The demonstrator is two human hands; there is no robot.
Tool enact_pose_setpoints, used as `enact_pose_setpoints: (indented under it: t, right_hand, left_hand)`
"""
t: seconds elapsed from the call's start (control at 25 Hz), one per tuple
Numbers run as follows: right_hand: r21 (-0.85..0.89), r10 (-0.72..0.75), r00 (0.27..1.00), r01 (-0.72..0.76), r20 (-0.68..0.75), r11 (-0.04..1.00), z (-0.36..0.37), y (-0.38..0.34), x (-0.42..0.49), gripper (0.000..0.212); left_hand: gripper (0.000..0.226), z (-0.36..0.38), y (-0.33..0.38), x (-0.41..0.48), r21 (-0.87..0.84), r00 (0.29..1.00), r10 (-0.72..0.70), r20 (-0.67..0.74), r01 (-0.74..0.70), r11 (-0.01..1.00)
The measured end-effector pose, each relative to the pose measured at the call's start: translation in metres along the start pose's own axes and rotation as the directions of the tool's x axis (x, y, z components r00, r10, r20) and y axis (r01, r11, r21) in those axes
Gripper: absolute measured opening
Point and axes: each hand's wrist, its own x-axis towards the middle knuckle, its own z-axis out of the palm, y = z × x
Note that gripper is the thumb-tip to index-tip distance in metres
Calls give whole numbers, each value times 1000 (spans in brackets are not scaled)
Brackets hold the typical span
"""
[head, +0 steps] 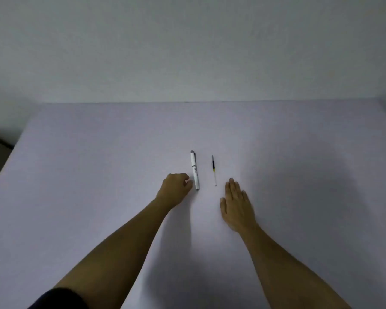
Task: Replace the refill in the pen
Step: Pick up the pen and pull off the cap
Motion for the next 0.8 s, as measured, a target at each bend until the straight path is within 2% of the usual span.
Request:
enact_pose_setpoints:
  t: [0.12, 0.32, 0.44, 0.64, 0.8]
  right_hand:
    - [33, 27, 997, -25, -73, 999, 15, 5, 6, 59]
    - [30, 4, 979, 3, -206, 1000, 26, 5, 5, 59]
    - [23, 10, 978, -5, -210, 1000, 29, 6, 6, 59]
    - [45, 13, 982, -5, -187, 999, 29, 8, 6, 59]
    - [72, 13, 995, -6, -100, 997, 25, 12, 6, 59]
  left_hand:
    - [31, 14, 2, 23, -41, 997, -49, -57, 47, 998]
    - [40, 31, 10, 52, -58, 977, -203, -63, 199, 978]
    - [37, 39, 13, 62, -71, 964, -257, -75, 252, 965]
    - [20, 44, 14, 68, -107, 948, -302, -102, 291, 951]
    - [22, 36, 14, 58, -112, 957, -266, -114, 253, 961]
